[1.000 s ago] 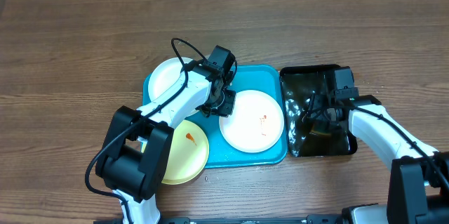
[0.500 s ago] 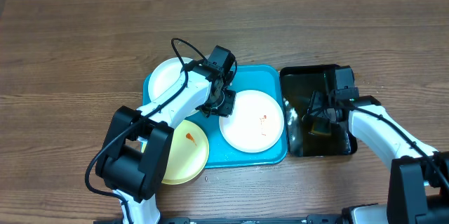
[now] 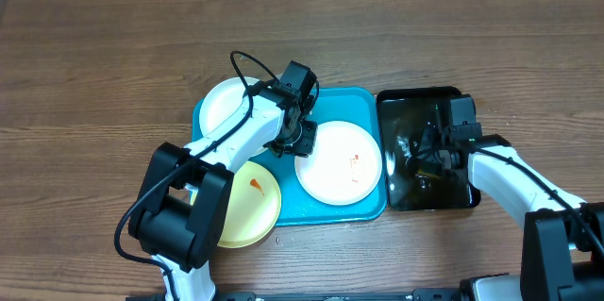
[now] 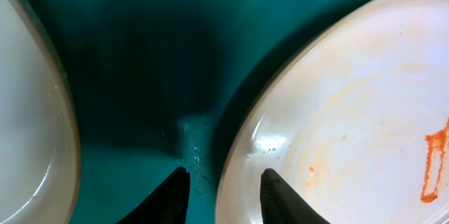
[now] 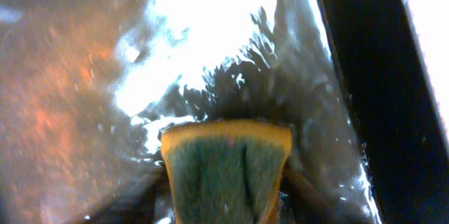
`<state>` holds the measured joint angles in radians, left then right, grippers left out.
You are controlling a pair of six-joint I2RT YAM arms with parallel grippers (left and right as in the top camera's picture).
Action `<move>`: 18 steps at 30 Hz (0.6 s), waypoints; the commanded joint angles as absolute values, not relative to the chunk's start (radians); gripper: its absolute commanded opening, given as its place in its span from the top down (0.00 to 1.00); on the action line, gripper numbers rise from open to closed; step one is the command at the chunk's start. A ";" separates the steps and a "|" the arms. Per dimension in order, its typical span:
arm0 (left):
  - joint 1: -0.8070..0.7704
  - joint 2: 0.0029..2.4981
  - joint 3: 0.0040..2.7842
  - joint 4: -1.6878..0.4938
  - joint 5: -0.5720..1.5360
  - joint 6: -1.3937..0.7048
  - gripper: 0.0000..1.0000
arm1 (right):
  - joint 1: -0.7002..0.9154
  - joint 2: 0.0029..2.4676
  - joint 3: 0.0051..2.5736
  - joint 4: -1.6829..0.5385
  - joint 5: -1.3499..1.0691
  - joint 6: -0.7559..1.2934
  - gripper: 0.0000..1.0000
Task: Clean dirty plates on tray and stack at the side
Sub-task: 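Lower the right gripper and grasp the green-and-yellow sponge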
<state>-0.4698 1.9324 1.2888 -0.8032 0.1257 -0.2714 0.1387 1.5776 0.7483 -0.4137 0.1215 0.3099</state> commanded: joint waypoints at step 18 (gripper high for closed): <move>-0.472 1.943 1.258 -0.809 0.099 -0.288 0.85 | 0.140 1.579 0.794 -0.554 0.088 0.314 0.56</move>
